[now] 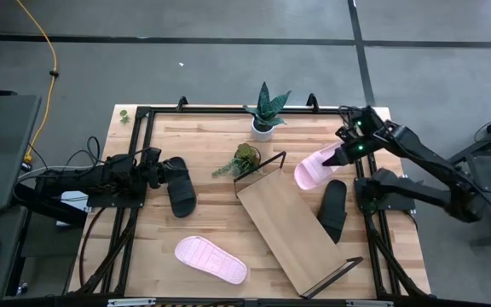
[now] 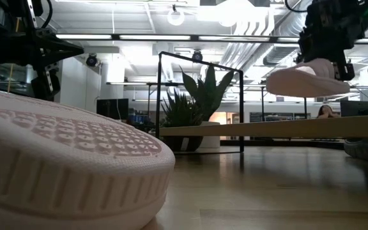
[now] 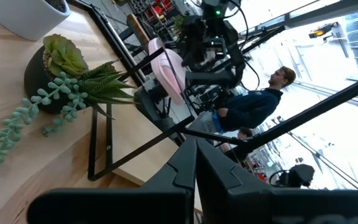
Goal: Pick and place slides into the shelf
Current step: Put the top right pink slipper on the shelf
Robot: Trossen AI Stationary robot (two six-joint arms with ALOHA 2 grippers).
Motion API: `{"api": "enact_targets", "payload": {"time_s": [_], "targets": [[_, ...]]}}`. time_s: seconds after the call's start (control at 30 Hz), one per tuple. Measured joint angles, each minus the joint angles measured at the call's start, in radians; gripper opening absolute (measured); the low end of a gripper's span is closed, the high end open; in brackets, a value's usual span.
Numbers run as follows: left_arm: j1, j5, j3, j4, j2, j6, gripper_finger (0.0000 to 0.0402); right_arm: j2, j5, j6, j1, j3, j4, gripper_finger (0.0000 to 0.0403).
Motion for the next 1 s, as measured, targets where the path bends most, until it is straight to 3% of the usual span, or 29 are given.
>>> {"api": "enact_targets", "payload": {"time_s": [0.53, 1.0], "targets": [[0.0, 0.0, 0.0, 0.0, 0.0, 0.003, 0.0001, 0.02, 0.328, 0.367, 0.428, 0.0, 0.289, 0.0], [0.0, 0.0, 0.0, 0.0, 0.0, 0.033, 0.0001, 0.286, 0.419, 0.491, 0.667, 0.0, 0.56, 0.0]]}}
